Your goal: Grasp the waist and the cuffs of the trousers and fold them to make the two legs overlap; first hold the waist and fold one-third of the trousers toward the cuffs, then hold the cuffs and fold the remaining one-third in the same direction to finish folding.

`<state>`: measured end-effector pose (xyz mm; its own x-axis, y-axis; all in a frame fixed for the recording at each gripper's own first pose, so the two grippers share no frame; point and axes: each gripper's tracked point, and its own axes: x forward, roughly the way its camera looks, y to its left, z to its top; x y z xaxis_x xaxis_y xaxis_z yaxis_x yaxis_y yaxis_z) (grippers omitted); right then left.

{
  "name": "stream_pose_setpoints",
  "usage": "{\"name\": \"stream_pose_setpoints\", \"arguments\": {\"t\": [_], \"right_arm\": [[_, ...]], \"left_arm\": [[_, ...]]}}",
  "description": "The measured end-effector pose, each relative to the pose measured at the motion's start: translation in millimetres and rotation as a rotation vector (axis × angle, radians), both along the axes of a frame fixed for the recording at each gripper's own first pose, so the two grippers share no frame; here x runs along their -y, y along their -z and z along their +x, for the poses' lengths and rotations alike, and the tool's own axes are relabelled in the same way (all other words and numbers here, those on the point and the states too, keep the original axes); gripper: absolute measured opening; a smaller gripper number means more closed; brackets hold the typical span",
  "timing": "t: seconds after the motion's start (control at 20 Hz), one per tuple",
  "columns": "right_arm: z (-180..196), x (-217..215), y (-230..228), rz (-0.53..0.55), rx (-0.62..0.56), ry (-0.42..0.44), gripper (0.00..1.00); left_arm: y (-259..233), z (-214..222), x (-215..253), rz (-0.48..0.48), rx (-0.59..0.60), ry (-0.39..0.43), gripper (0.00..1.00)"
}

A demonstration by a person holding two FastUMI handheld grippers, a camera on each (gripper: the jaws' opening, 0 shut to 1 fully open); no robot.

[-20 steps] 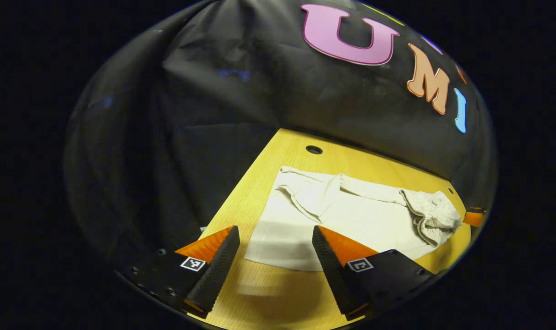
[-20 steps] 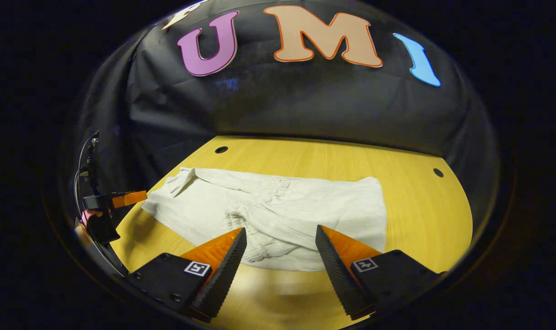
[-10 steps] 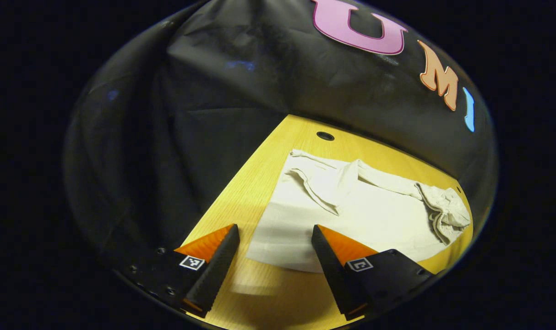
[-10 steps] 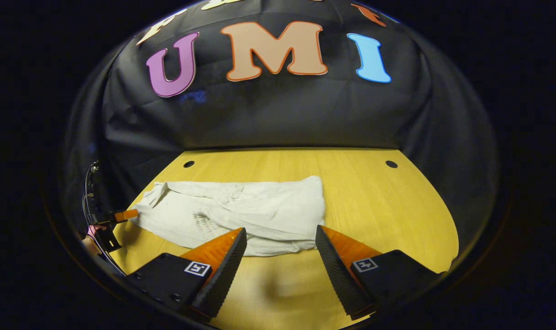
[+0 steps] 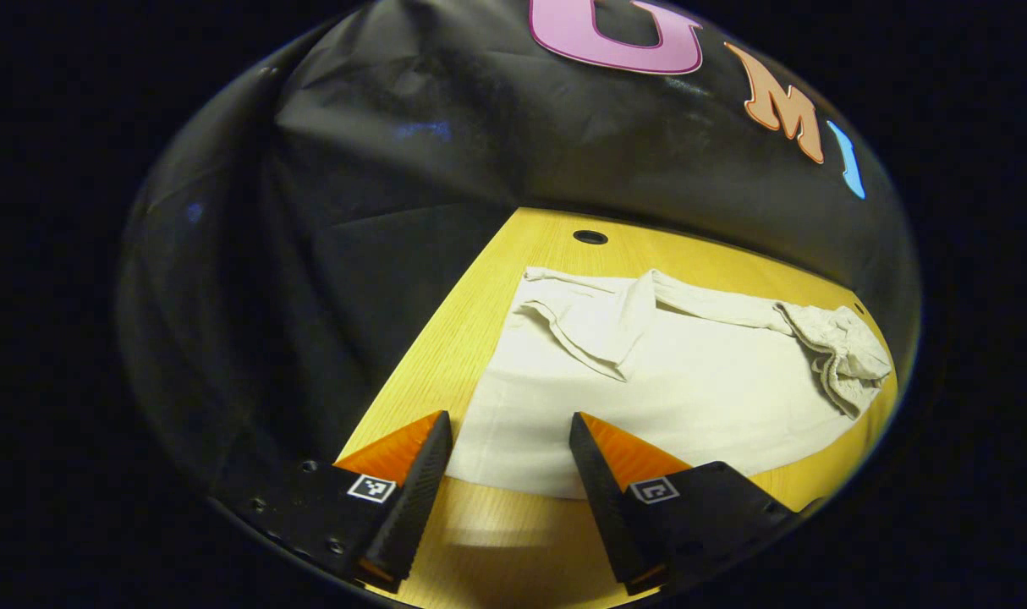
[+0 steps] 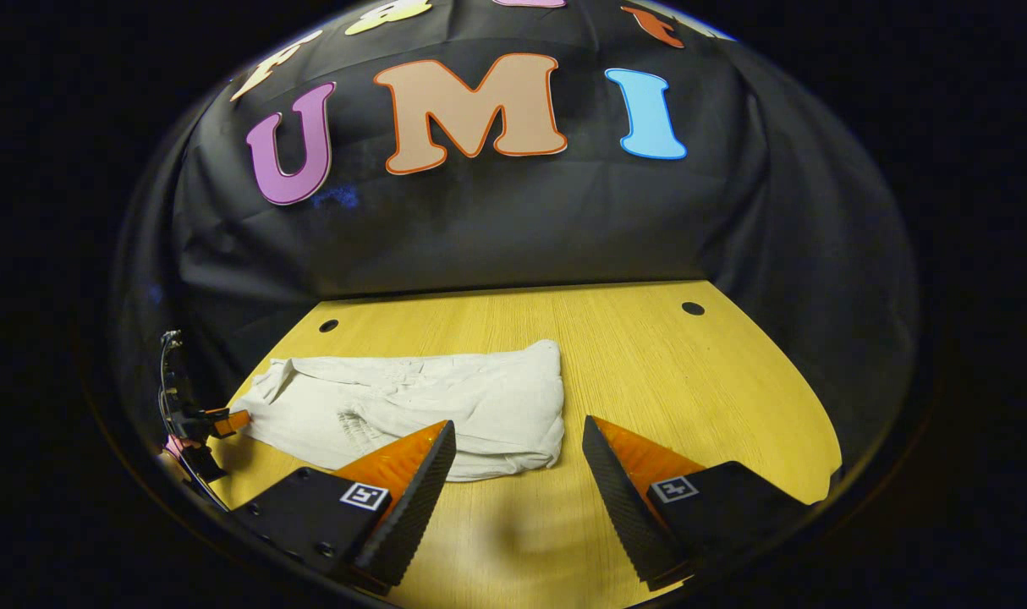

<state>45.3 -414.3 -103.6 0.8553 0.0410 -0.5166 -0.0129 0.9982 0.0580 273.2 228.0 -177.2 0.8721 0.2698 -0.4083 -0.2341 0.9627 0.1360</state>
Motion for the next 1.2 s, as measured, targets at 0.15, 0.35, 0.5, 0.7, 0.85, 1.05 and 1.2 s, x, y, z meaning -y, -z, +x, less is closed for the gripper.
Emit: {"name": "stream_pose_setpoints", "arguments": {"t": [0.15,0.35,0.5,0.7,0.85,1.05,1.2], "right_arm": [[1.7,0.4,-1.1,0.000,-0.001,0.000,0.92],[-0.3,4.3,-3.2,-0.006,0.001,0.005,0.96],[-4.8,10.8,-5.1,-0.025,0.000,0.011,0.92],[-9.3,17.8,-8.9,-0.049,0.002,0.015,0.92],[-9.8,21.5,-12.2,-0.052,0.008,0.014,0.97],[-12.6,26.6,-16.6,-0.043,0.016,0.004,0.92],[-9.5,32.6,-21.1,-0.022,0.027,-0.012,0.97]], "left_arm": [[2.8,4.4,11.5,0.003,-0.018,0.049,0.69],[2.3,8.4,26.1,-0.050,0.012,0.079,0.12],[0.3,9.8,27.2,-0.064,0.031,0.073,0.00],[-1.6,12.0,32.1,-0.038,0.003,0.084,0.00],[-19.5,16.7,54.9,-0.100,0.055,0.118,0.00],[-69.1,27.4,104.4,-0.259,0.190,0.186,0.00],[-102.4,33.7,148.5,-0.338,0.253,0.242,0.00]]}}
